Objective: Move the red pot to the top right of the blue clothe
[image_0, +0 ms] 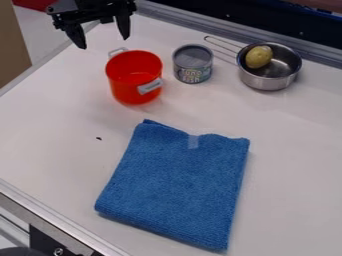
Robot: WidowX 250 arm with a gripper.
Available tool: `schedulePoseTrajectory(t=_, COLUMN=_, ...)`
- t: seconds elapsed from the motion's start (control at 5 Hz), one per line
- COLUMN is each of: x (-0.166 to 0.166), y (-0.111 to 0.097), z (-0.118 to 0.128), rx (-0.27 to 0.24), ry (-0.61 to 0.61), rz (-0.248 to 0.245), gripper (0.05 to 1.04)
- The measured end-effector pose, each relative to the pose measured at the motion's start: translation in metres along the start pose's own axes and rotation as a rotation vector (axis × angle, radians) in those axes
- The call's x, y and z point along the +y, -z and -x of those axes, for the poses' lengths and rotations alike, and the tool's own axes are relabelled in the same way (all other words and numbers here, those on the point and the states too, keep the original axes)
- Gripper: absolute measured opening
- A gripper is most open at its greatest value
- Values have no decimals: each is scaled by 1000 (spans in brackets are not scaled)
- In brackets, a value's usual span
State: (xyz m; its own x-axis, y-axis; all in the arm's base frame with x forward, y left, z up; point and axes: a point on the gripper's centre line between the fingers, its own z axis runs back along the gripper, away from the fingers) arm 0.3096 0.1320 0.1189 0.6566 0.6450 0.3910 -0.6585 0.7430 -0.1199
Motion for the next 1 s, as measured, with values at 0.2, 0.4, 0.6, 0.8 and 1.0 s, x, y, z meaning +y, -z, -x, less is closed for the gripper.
schedulePoseTrajectory(t=0.2, x=2, y=10, z=7, rx=35, ry=-4, rz=-11, gripper=997)
schedulePoseTrajectory(t=0.4, x=9, y=18, z=0, rx=43, ry=-42, rz=-26, gripper=998)
schedulePoseTrajectory(t=0.6, x=14, y=32, z=-7, rx=10, ry=-101, rz=-67, gripper=997)
schedulePoseTrajectory(t=0.8, x=14, y=39, z=-7, rx=-1, ry=-115, rz=-84, gripper=997)
schedulePoseTrajectory(t=1.0, x=14, y=47, z=-3, rx=7, ry=-113, rz=-95, gripper=997)
